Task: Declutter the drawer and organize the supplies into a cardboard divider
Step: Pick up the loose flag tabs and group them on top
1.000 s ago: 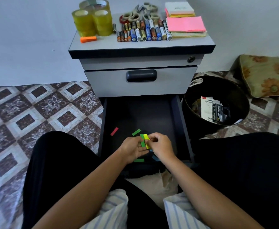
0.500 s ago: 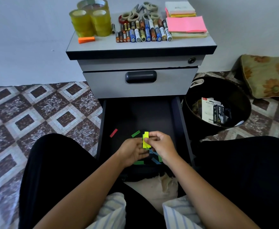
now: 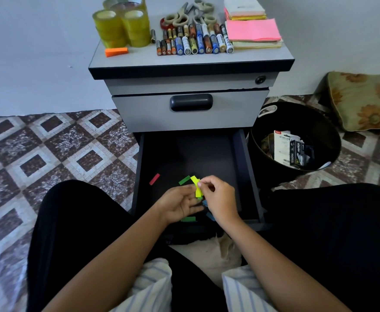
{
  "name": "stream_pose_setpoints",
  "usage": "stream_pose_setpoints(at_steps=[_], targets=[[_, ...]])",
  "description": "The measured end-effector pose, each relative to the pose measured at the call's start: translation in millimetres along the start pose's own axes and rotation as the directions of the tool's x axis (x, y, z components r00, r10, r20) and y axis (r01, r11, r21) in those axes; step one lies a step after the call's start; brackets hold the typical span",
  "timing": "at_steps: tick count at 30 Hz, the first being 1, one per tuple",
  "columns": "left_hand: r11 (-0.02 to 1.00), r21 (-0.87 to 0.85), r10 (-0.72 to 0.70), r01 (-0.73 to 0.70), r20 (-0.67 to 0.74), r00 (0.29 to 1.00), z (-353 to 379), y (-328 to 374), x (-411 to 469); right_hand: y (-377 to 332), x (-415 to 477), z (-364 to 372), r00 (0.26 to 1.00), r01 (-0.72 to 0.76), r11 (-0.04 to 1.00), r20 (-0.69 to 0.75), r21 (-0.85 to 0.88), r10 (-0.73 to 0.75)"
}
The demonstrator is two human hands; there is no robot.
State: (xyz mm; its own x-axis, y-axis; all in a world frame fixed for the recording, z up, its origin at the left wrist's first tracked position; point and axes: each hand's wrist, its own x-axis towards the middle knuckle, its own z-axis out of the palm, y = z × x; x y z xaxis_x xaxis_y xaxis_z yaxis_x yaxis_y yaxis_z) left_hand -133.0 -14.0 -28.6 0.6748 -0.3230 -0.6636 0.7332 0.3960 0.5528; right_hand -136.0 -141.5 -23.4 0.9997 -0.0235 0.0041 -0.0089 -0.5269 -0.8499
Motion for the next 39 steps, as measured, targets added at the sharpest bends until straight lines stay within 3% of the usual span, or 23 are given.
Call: stream_pose_setpoints(at_steps=[5,12,18,24,29,39], targets=[[1.000,0.003,0.010,-0.010,-0.031,0.999,0.4,0.4,-0.9,-1.2,-0.2,0.2,1.000,0.020,0.994,-0.009,-0.110,-0.021],[0.998,0.023,0.068,-0.067,-0.062,0.996,3.5,3.3,-1.7,-3.3,5.0,-8.1,0.993,-0.028,0.999,0.109,-0.042,0.033],[0.996,0.048,0.077,-0.073,-0.074,0.994,1.5,5.8,-4.1,0.4,10.8,-10.0,0.983,0.096,0.979,0.173,-0.182,-0.064],[0.996,0.085,-0.032,0.032,-0.004,0.999,1.0,10.4,-11.5,-0.6,9.9,-11.8,0.980,0.051,0.998,0.193,-0.025,-0.045],[0.975,0.197,-0.106,0.102,0.011,0.994,-3.2,14.6,-14.7,-1.5,8.5,-16.0,0.975,0.057,0.998,0.218,-0.018,-0.052],[0.998,0.062,-0.022,0.027,-0.083,0.996,5.5,13.4,-9.8,-2.8,8.1,-18.2,0.987,0.024,1.000,0.158,0.000,-0.023]])
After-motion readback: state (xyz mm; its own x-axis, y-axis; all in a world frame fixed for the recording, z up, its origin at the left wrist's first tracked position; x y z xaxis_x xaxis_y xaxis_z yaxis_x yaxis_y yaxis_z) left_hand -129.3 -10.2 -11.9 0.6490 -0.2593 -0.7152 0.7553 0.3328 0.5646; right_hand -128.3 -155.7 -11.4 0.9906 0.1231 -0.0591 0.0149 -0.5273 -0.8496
